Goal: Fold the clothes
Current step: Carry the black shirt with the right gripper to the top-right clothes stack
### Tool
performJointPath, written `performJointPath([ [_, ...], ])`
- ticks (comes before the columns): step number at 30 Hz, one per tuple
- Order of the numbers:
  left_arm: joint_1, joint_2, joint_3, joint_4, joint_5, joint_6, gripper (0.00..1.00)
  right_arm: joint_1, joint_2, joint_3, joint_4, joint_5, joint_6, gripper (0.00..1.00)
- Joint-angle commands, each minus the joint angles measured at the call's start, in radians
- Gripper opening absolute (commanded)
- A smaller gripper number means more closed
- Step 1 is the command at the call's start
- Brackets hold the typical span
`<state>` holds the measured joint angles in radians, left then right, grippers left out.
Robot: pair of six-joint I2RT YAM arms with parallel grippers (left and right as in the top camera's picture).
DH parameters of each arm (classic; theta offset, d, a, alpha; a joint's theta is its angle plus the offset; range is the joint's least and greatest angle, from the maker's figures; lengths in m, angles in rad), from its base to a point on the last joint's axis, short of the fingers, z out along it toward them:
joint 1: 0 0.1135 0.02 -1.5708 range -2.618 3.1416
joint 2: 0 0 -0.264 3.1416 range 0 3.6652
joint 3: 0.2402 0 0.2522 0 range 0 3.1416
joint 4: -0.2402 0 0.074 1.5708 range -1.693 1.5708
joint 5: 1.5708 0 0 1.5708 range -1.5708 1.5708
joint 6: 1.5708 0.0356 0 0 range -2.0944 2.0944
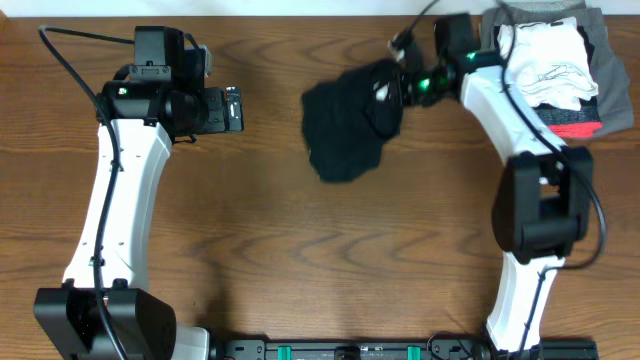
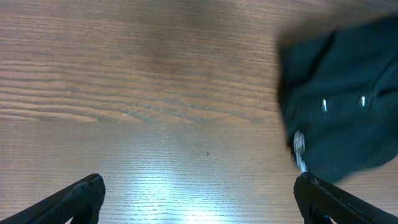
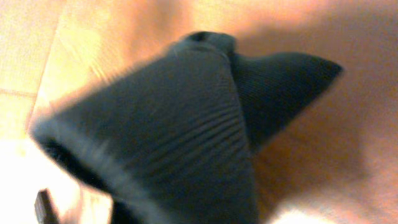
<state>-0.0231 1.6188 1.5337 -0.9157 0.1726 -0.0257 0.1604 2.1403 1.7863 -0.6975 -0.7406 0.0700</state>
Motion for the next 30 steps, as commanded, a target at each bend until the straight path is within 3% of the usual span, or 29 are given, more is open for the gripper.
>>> performJointPath([
  [1,0.002,0.002,0.013,0.002,-0.009,0.01,0.98,-0.012,-0.113,0.077,0.019,0.086,0.074,0.01],
  [17,0.002,0.002,0.013,0.004,-0.01,0.01,0.98,-0.144,-0.154,0.111,0.465,0.243,0.409,0.01],
  [30,0.002,0.015,0.013,0.015,-0.009,0.01,0.98,-0.312,-0.154,0.111,0.56,0.507,0.575,0.01],
])
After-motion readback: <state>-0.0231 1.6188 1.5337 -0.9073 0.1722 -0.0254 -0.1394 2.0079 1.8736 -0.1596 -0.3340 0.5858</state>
